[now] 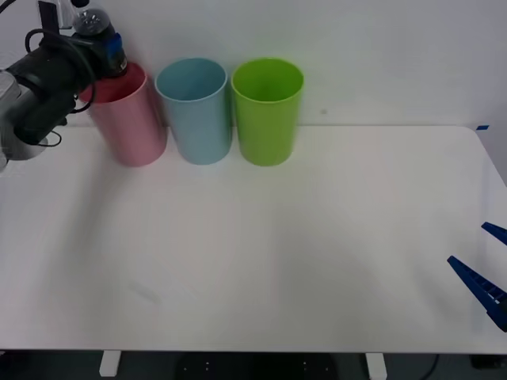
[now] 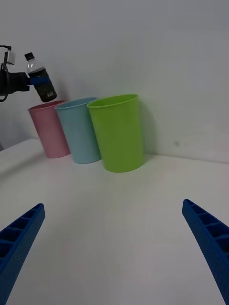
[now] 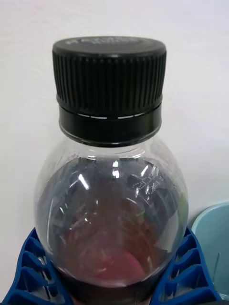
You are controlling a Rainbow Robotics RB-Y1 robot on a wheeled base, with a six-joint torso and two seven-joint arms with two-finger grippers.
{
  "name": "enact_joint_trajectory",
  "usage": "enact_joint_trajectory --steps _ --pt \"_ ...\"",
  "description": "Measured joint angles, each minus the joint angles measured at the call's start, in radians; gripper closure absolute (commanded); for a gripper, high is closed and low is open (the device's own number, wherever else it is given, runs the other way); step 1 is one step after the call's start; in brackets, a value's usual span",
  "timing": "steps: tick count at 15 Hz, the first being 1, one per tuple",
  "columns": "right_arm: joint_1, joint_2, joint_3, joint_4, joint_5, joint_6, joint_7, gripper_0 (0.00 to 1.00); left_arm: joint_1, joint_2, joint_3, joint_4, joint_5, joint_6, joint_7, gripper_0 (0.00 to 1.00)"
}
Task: Grasp the object on the table and drop it into the matching bin: aluminum can to the light blue bin, PET bottle to the pink bin.
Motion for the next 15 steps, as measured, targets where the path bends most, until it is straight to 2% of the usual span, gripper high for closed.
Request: enact_joint_trajectory --steps 1,3,4,5,12,15 --pt "0.000 0.000 0.000 0.000 0.000 0.000 0.000 0.00 -0.001 -0.005 0.000 0.001 -0.003 0.004 -0.001 0.94" --pt "0.000 0.000 0.000 0.000 0.000 0.000 0.000 0.00 -0.003 -0.008 0.000 0.001 -0.006 0.009 -0.005 0.76" --pt "0.000 0.000 0.000 0.000 0.000 0.000 0.000 0.00 -0.004 -0.008 0.002 0.001 -0.006 0.010 -0.008 0.11" --pt "0.000 0.000 0.000 0.000 0.000 0.000 0.000 0.00 -0.004 -0.008 0.005 0.001 -0.006 0.010 -0.010 0.00" --pt "0.000 0.000 0.000 0.000 0.000 0.000 0.000 0.00 -0.002 -0.008 0.014 0.001 0.009 0.008 -0.015 0.00" --pt "0.000 0.000 0.000 0.000 0.000 0.000 0.000 0.00 0.015 0.007 0.015 0.000 0.065 -0.034 -0.020 0.00"
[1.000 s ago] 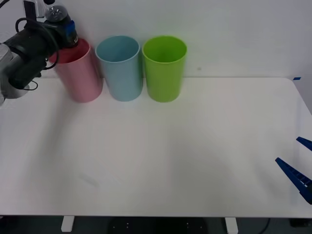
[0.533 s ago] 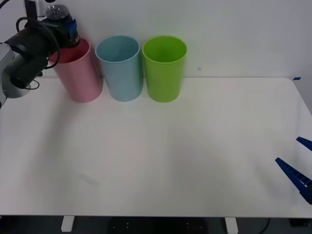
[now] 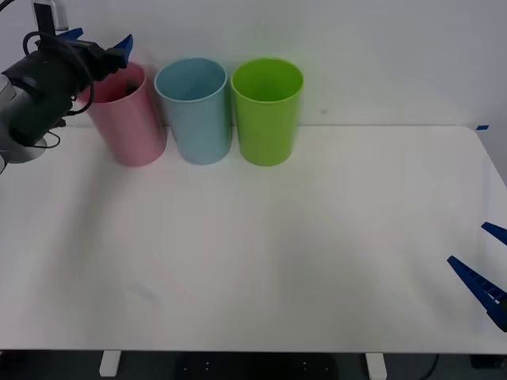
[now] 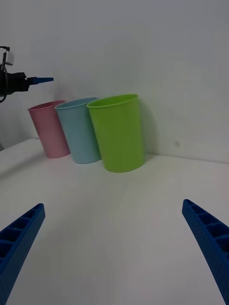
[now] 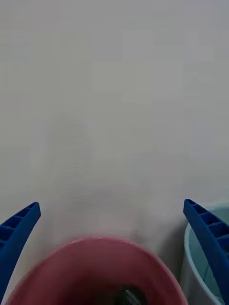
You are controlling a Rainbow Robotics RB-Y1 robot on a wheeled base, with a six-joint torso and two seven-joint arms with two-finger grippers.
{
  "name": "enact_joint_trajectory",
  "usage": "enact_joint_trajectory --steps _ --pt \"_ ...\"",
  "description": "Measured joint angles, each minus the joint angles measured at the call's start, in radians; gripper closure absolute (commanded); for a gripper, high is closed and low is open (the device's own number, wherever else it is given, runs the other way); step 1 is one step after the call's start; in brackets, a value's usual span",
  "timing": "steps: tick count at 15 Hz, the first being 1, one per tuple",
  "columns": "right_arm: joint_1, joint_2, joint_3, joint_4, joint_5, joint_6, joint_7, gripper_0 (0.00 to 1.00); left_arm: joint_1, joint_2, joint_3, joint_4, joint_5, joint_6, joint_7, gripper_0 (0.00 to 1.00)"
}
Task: Grasp the object on the table and drop it into the matching bin: aluminum can to the light blue bin, PET bottle to the pink bin.
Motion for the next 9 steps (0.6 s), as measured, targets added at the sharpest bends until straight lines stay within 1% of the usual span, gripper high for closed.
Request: enact_joint_trajectory --steps 4,9 --pt "0.000 0.000 0.000 0.000 0.000 0.000 0.000 0.00 0.047 0.045 -0.001 -0.020 0.084 -0.069 -0.002 0.00" --pt "0.000 0.000 0.000 0.000 0.000 0.000 0.000 0.00 0.205 0.116 0.001 -0.190 0.213 -0.074 0.007 0.00"
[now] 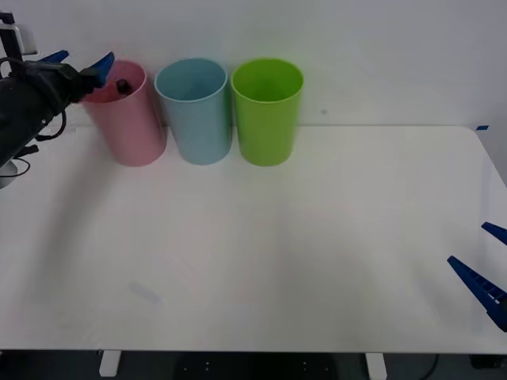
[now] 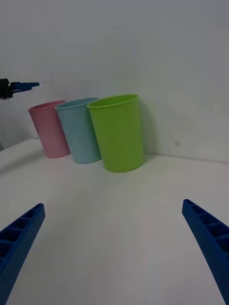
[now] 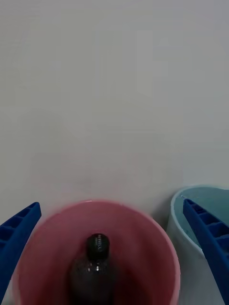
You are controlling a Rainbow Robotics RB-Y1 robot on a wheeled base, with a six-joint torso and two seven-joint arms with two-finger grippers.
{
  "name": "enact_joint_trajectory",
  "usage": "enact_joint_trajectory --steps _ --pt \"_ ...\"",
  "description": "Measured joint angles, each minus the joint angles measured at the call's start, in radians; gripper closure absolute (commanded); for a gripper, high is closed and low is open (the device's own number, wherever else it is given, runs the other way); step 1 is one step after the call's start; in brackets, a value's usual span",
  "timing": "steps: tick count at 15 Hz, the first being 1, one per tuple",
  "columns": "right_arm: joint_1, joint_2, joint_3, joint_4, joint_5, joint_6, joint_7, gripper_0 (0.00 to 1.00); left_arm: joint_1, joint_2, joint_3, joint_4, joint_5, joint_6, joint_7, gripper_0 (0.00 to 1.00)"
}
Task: Grasp the object on the table and drop it into the matching bin: aluminum can to the light blue bin, PET bottle to the pink bin.
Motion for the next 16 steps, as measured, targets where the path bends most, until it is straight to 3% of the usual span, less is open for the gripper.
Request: enact_joint_trajectory --steps 2,6,16 --pt "0.000 0.000 0.000 0.000 0.000 0.000 0.000 0.00 0.084 0.021 0.034 -0.077 0.042 -0.031 0.011 0.00" --pt "0.000 0.000 0.000 0.000 0.000 0.000 0.000 0.00 0.232 0.025 0.151 -0.158 0.044 -0.153 0.040 0.00" --pt "0.000 0.000 0.000 0.000 0.000 0.000 0.000 0.00 0.590 0.026 0.425 -0.308 -0.004 -0.492 0.026 0.00"
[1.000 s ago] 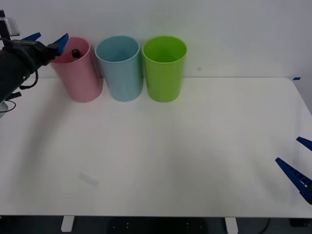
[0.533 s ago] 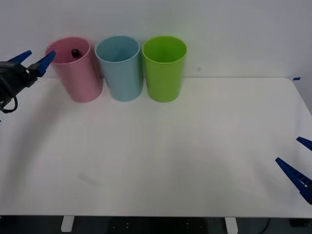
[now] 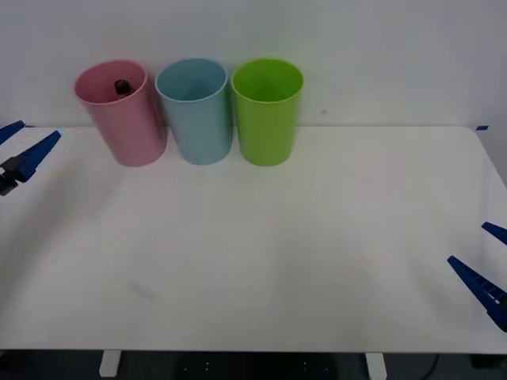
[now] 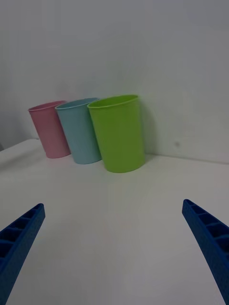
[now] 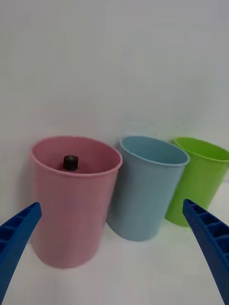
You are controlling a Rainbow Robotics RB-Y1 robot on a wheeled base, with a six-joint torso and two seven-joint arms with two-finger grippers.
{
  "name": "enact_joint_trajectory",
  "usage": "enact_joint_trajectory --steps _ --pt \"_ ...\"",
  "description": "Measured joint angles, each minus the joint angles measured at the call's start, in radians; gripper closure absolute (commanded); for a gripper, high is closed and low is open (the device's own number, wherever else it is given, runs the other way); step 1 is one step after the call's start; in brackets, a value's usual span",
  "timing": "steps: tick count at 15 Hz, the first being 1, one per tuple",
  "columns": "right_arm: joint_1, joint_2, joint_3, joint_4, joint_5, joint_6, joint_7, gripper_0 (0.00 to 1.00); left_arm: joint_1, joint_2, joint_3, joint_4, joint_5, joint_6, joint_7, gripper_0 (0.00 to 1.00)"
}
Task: Grasp the object on the table and drop it into the matching bin: aluminum can to the light blue bin, PET bottle to the pink bin.
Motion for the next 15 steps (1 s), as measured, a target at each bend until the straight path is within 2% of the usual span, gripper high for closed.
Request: enact_joint_trajectory --steps 3,7,10,15 --pt "0.000 0.000 0.000 0.000 0.000 0.000 0.000 0.00 0.111 0.000 0.087 -0.027 -0.005 -0.098 -0.016 0.00" --pt "0.000 0.000 0.000 0.000 0.000 0.000 0.000 0.00 0.228 0.002 0.174 -0.032 -0.031 -0.180 -0.129 0.00" --pt "0.000 0.000 0.000 0.000 0.000 0.000 0.000 0.00 0.310 0.004 0.202 -0.037 -0.033 -0.226 -0.195 0.00" --pt "0.000 0.000 0.000 0.000 0.000 0.000 0.000 0.00 0.440 0.004 0.232 -0.097 -0.028 -0.297 -0.213 0.00"
